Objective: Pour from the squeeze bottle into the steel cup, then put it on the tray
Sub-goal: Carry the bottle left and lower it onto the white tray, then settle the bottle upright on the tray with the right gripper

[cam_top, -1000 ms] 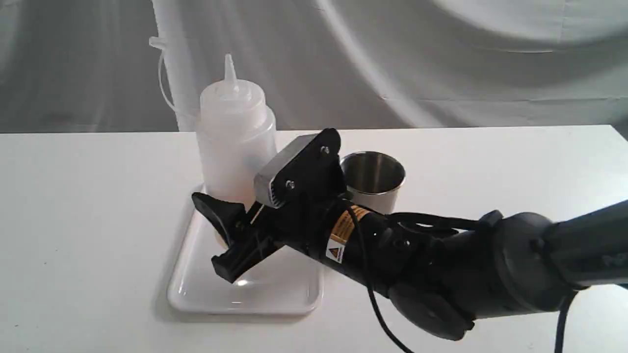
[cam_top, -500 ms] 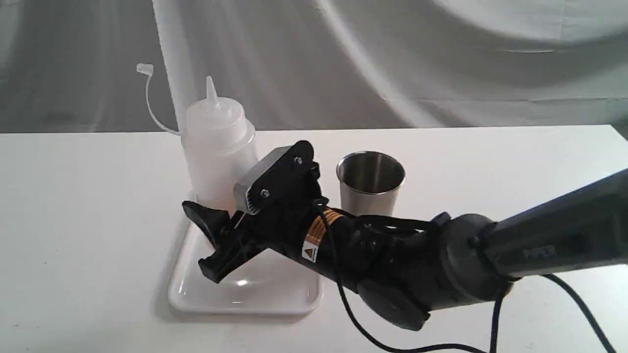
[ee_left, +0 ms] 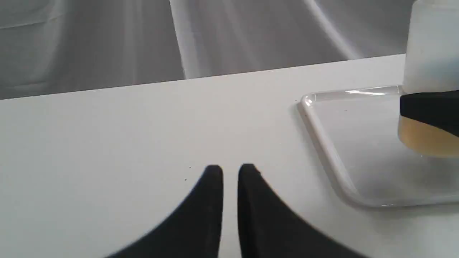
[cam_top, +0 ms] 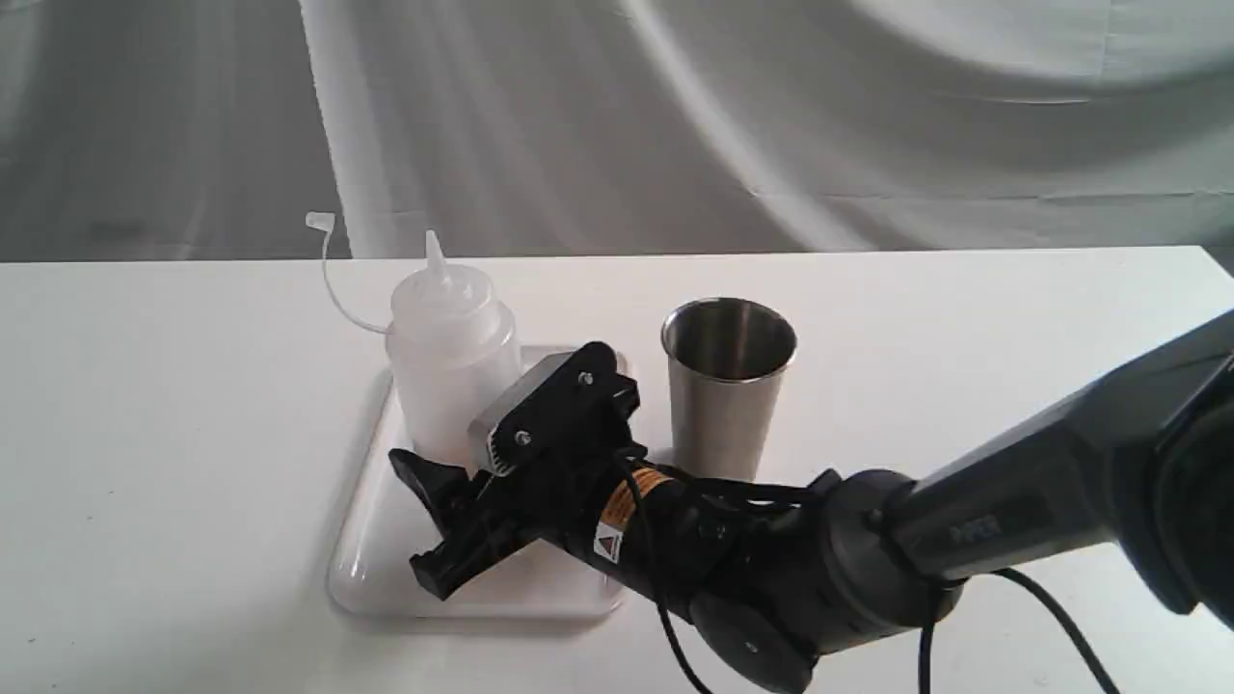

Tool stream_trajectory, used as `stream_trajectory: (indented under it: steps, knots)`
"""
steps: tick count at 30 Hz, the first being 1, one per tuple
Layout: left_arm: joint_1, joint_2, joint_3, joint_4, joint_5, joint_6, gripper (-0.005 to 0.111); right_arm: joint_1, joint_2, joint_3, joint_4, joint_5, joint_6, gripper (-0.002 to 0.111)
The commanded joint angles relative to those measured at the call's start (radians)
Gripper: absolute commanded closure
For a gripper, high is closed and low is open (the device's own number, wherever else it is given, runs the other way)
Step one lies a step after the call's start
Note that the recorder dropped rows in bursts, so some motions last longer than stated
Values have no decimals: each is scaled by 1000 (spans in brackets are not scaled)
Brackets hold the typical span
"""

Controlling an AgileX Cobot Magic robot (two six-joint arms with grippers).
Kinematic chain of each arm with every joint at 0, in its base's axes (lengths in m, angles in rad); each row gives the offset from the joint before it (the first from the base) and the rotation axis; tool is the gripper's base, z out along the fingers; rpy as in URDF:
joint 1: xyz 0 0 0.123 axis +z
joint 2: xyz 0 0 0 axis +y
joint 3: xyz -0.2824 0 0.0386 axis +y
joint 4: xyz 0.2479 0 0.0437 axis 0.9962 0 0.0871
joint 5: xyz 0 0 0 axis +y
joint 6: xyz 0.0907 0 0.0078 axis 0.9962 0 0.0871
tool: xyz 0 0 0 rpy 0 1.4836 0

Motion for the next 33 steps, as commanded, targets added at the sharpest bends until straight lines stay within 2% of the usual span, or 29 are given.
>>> stream_trajectory:
  steps: [1, 33]
  knots:
    - [-5, -5, 4, 3, -7, -1, 98, 1, 4, -9, 24, -58, -11, 108]
    - [-5, -5, 4, 3, -7, -1, 98, 1, 88, -66, 94, -50, -39, 108]
